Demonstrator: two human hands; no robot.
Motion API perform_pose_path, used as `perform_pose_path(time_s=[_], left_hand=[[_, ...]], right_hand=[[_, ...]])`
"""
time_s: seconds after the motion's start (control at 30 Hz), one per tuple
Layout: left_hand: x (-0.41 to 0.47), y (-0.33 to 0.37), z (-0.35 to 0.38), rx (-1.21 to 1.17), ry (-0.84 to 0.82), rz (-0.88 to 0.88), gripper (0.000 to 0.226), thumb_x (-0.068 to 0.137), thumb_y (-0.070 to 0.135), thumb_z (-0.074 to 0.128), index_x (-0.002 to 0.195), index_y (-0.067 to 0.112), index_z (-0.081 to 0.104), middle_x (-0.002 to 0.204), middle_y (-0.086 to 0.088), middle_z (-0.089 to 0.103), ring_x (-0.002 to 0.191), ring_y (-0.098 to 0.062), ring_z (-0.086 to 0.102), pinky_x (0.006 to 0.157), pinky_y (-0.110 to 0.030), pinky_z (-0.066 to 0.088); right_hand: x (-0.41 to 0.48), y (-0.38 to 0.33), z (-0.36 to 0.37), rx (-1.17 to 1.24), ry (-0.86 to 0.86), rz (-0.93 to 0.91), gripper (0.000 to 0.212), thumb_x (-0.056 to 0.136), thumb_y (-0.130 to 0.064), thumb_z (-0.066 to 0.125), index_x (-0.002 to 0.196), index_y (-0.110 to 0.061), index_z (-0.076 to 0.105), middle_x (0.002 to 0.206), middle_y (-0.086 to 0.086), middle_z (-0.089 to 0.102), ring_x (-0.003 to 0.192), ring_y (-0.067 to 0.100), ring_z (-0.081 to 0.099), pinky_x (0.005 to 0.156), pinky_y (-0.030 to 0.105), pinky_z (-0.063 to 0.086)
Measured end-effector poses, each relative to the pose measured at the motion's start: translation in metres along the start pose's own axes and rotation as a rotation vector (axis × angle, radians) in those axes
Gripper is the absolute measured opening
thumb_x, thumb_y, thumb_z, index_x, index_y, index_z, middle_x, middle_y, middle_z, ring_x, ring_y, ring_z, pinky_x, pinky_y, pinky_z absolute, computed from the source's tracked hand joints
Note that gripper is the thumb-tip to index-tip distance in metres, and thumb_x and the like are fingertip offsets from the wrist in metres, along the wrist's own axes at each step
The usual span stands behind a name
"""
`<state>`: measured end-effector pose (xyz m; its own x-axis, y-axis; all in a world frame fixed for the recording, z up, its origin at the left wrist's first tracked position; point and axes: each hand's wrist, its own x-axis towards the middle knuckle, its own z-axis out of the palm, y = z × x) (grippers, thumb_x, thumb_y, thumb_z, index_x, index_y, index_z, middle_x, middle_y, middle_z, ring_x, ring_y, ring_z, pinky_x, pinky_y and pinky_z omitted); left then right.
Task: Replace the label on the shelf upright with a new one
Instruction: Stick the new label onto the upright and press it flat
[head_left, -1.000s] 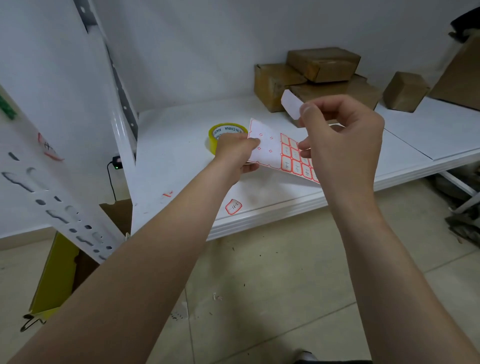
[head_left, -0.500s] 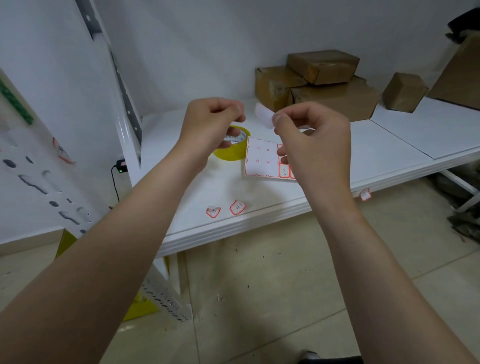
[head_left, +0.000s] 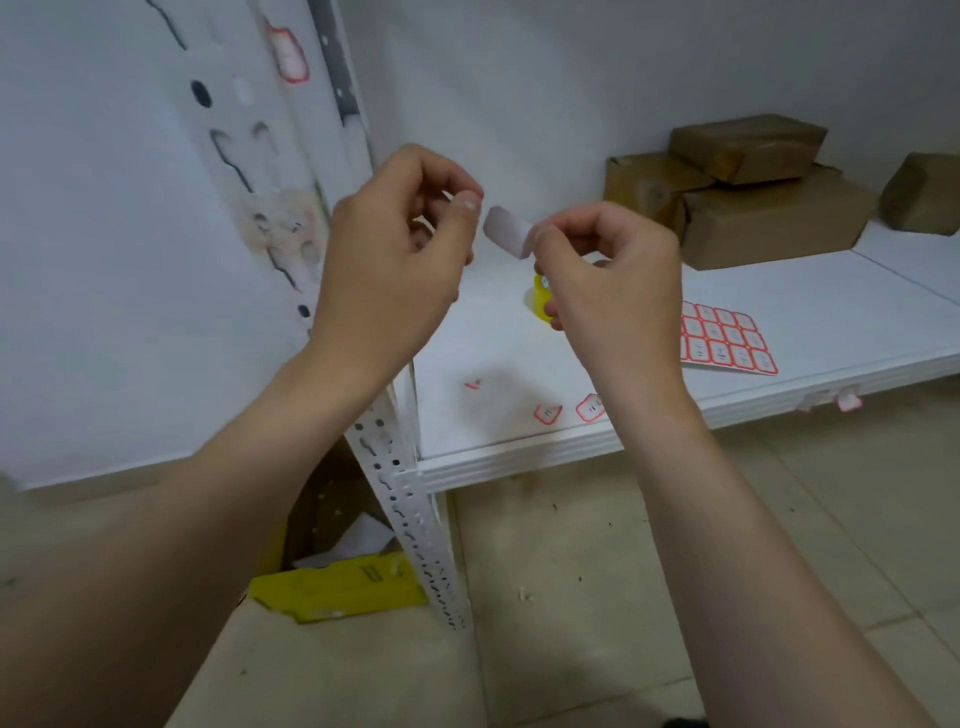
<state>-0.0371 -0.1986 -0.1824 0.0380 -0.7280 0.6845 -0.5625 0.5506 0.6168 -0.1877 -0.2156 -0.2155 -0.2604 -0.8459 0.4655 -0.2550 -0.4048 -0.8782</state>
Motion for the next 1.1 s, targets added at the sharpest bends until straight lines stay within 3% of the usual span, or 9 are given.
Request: perform_pose_path(time_s=[0.17, 0.53, 0.63, 0.87, 1.1], left_hand=[[-0.025, 0.005, -0.033, 0.052, -0.062, -0.002, 0.013, 0.099, 0.015, 0.068, 0.092, 0.025, 0.072, 0.068, 0.007, 0.069, 0.056, -0.019, 0.066, 0.052, -0.031, 0.057], [-0.039, -0.006, -0.07, -0.056, 0.103, -0.028, 0.015, 0.097, 0.015, 0.072, 0.096, 0.028, 0.078, 0.075, -0.007, 0.073, 0.068, -0.025, 0.064, 0.062, -0.039, 0.054], [-0.042, -0.01, -0.072, -0.141, 0.129, -0.06, 0.014, 0.098, 0.012, 0.071, 0.098, 0.024, 0.08, 0.075, -0.009, 0.072, 0.063, -0.027, 0.063, 0.055, -0.039, 0.054], [-0.044, -0.01, -0.081, -0.198, 0.166, -0.083, 0.022, 0.098, 0.014, 0.071, 0.091, 0.035, 0.077, 0.067, -0.017, 0.064, 0.06, -0.036, 0.057, 0.047, -0.039, 0.049], [-0.046, -0.005, -0.074, -0.227, 0.087, -0.087, 0.02, 0.098, 0.011, 0.07, 0.099, 0.028, 0.08, 0.061, -0.017, 0.06, 0.055, -0.021, 0.06, 0.05, -0.028, 0.052]], right_hand=[[-0.016, -0.022, 0.019, 0.028, -0.008, -0.033, 0.009, 0.091, -0.025, 0.069, 0.086, -0.025, 0.077, 0.075, -0.014, 0.072, 0.07, 0.012, 0.071, 0.072, 0.044, 0.066], [-0.043, -0.054, 0.045, 0.058, -0.077, -0.158, 0.01, 0.091, -0.018, 0.072, 0.083, -0.022, 0.077, 0.072, -0.01, 0.071, 0.064, 0.015, 0.068, 0.059, 0.045, 0.061], [-0.044, -0.055, 0.051, 0.072, -0.093, -0.184, 0.011, 0.091, -0.016, 0.072, 0.083, -0.022, 0.076, 0.072, -0.008, 0.071, 0.061, 0.021, 0.066, 0.055, 0.046, 0.06], [-0.043, -0.058, 0.052, 0.085, -0.085, -0.234, 0.012, 0.093, -0.015, 0.072, 0.083, -0.021, 0.075, 0.072, -0.006, 0.071, 0.055, 0.03, 0.063, 0.049, 0.047, 0.054], [-0.042, -0.056, 0.045, 0.073, -0.114, -0.264, 0.019, 0.096, -0.017, 0.071, 0.081, -0.029, 0.072, 0.07, -0.01, 0.069, 0.054, 0.026, 0.061, 0.048, 0.046, 0.053]])
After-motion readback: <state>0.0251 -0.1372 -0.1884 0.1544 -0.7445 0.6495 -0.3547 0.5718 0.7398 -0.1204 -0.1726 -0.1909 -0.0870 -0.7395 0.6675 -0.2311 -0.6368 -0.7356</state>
